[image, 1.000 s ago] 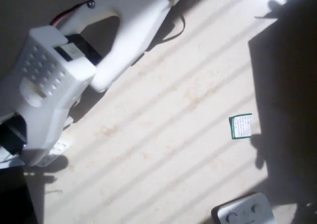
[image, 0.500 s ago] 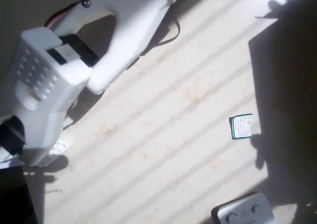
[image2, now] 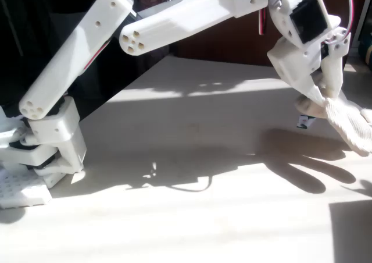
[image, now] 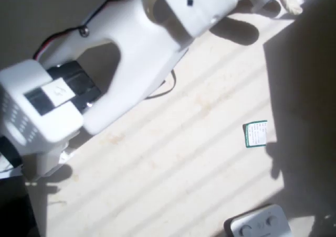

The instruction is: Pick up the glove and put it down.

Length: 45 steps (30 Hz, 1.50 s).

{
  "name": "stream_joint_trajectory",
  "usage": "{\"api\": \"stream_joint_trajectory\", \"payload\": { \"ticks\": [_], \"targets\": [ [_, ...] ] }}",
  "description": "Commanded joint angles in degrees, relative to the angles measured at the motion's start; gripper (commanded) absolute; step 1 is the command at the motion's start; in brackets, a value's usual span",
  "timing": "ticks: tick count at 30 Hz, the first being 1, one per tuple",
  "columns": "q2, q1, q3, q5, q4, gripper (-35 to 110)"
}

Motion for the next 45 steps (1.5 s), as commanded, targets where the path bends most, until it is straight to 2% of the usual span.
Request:
{"api": "stream_joint_trajectory", "payload": {
  "ticks": [1, 13, 27, 45],
  "targets": [
    [7.12, 5.19, -1.76, -1.67, 1.93, 0],
    [7.29, 23.2, -1.14, -7.91, 9.93, 0],
    [1.85, 37.97, 1.14, -11.51, 11.34, 0],
    [-11.43, 39.55, 1.05, -11.6, 10.99, 0]
  ]
}}
